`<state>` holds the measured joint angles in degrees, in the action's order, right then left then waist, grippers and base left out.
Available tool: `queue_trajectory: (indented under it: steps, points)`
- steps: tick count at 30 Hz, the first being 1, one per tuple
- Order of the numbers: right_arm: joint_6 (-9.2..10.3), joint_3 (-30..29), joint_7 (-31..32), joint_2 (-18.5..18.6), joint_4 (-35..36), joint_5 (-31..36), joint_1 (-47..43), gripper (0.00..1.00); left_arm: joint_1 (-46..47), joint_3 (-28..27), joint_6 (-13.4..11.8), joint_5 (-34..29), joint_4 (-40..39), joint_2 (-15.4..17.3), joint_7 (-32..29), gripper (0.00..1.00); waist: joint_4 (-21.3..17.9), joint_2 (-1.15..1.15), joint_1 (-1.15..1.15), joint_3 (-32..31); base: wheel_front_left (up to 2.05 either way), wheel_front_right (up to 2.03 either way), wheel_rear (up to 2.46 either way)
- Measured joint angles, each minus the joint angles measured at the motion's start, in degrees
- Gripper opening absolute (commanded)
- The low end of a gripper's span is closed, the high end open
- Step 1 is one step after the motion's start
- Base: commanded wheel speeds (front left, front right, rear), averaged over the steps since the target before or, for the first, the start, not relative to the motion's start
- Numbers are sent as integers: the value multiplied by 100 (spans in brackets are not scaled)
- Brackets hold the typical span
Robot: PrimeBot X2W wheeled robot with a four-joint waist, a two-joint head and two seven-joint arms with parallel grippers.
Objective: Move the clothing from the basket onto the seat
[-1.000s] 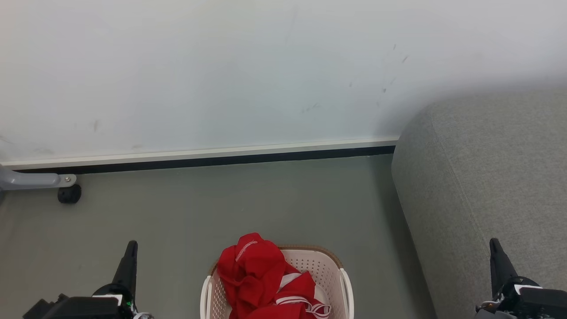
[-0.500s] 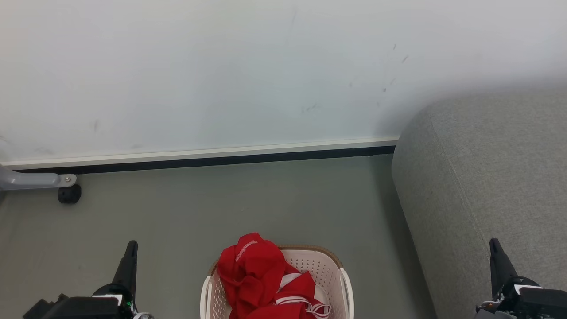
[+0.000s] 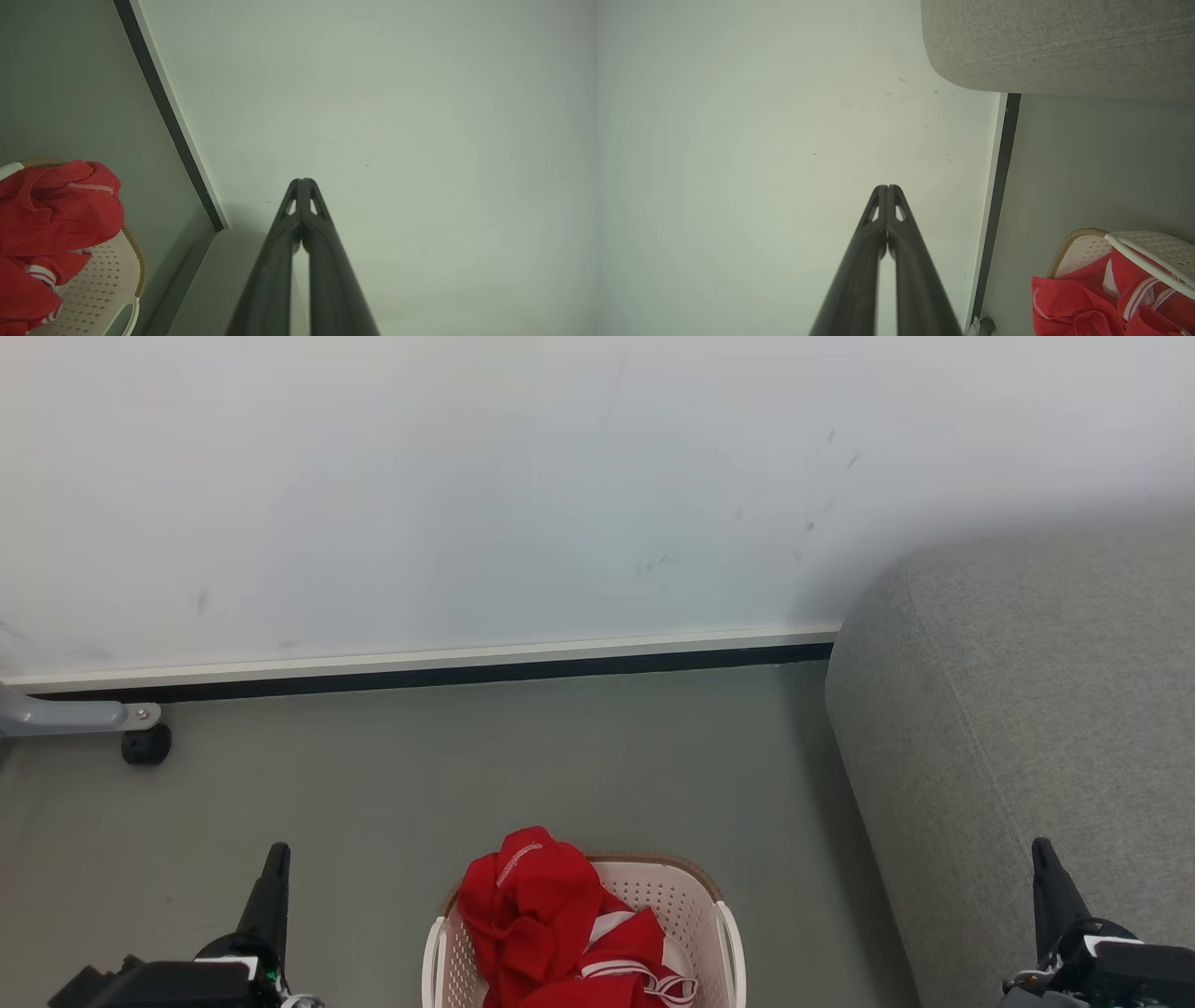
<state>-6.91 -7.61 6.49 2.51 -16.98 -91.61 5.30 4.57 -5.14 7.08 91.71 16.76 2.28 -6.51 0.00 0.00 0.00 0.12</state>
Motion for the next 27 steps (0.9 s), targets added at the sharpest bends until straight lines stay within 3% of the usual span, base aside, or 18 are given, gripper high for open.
queue_trajectory:
  steps: [10, 11, 27]
  points:
    - [0, 0, 0, 0, 0, 0, 0, 0, 0, 0, 0, 0, 0, 0, 0, 0, 0, 0, 0, 0, 0, 0, 0]
    - [1, 5, 0, -7, -36, 1, -13, 100, -19, 7, -2, -1, 33, -8, 0, 100, 0, 0, 0, 0, 0, 0, 0]
    - [43, 311, -257, -89, -204, 105, -241, 100, -276, 245, -11, -247, 129, -65, 269, 100, -18, 0, 0, -28, 0, 0, 0]
